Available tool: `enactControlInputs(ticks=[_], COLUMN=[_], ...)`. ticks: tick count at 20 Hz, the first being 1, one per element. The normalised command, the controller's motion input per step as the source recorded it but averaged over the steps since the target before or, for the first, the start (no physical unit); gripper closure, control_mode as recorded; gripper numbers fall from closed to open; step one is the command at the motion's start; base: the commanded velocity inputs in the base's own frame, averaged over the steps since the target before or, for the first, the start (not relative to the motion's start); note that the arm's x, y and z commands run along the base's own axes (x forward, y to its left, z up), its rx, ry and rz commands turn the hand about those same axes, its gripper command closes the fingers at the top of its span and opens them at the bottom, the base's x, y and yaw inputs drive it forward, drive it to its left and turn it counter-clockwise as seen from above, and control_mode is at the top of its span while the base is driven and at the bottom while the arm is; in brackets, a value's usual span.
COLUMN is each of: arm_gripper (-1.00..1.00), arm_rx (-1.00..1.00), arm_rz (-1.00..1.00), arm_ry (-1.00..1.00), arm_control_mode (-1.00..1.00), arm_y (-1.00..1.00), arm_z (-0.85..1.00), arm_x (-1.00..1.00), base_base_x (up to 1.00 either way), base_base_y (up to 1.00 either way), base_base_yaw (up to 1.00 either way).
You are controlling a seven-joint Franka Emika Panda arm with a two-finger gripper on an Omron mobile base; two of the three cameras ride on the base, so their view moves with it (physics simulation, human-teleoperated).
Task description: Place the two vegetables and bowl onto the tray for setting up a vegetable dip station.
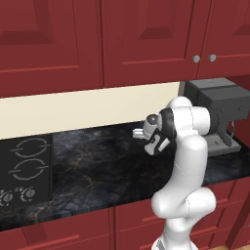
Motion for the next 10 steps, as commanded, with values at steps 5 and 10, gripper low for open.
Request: enactControlInputs(ticks=[5,10], arm_gripper=[1.0,1.0], arm_rx=[0.0,0.0], arm_rz=[0.0,0.0], arm_ry=[0.0,0.0], arm_control_mode=[-1.0,-1.0], arm_y=[0.0,0.0], arm_z=[-0.22,-0.15], arm_x=[0.06,0.0], base_base_x=[0.0,0.0], base_base_y=[0.0,0.0], base_base_yaw=[0.0,0.0])
